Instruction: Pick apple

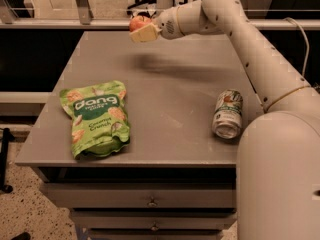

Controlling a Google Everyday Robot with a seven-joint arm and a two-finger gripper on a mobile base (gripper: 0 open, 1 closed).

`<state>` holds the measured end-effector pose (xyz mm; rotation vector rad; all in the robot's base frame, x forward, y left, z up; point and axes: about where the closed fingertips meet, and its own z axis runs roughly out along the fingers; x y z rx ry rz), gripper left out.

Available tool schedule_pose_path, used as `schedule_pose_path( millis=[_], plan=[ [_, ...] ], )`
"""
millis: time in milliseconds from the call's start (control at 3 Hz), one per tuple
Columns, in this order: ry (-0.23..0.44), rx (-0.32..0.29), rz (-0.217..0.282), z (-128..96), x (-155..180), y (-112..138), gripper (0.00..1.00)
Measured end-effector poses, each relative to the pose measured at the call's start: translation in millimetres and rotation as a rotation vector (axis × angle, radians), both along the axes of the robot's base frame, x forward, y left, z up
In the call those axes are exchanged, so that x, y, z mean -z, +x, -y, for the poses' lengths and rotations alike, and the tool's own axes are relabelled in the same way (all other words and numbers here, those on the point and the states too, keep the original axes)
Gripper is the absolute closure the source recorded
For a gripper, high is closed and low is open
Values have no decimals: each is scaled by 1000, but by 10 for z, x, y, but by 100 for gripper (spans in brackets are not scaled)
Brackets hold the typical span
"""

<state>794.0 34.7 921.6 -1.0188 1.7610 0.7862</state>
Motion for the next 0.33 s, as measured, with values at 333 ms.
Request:
schedule_pose_path(
  millis=[333],
  plan=[
    [8, -99, -28, -127, -7, -239, 100]
  ],
)
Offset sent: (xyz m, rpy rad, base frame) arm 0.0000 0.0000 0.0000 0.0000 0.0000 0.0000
